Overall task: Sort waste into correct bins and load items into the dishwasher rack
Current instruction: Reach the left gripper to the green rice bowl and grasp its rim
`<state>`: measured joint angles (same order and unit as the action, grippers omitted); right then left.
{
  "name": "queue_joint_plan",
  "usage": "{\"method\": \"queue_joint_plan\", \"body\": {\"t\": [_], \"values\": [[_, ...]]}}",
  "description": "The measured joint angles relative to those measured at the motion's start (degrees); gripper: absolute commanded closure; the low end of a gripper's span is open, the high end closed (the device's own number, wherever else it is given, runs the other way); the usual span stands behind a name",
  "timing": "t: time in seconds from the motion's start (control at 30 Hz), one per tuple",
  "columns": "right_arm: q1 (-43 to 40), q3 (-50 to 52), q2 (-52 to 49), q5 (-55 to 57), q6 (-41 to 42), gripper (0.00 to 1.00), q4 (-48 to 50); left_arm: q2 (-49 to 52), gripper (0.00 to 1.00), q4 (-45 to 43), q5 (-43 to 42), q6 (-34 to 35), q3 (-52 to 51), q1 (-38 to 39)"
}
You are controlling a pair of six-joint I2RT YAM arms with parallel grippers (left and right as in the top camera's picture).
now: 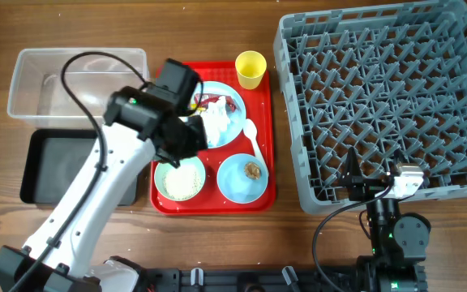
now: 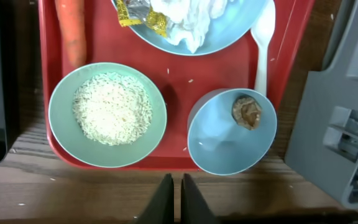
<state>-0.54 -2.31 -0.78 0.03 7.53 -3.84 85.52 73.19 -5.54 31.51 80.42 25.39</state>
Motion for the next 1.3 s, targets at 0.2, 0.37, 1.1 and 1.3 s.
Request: {"method": "queue_joint_plan", "body": {"t": [0.2,0.37,1.1,1.3], "values": [[0.0,0.0,0.0,0.0,0.0,0.0,0.0,0.0,0.96,-2.51,2.4,0.17,0.0,0.81],[0.0,0.0,0.0,0.0,0.0,0.0,0.0,0.0,0.96,-3.06,3.17,0.17,-0.48,2.64],[0.0,0.0,0.0,0.0,0.0,0.0,0.0,4.46,0.72,-22.95,6.16,1.86,-21.73,6.6],[0.0,0.0,0.0,0.0,0.0,0.0,0.0,8.55,0.72,-24.26,6.16,1.86,-21.75,6.6]]}}
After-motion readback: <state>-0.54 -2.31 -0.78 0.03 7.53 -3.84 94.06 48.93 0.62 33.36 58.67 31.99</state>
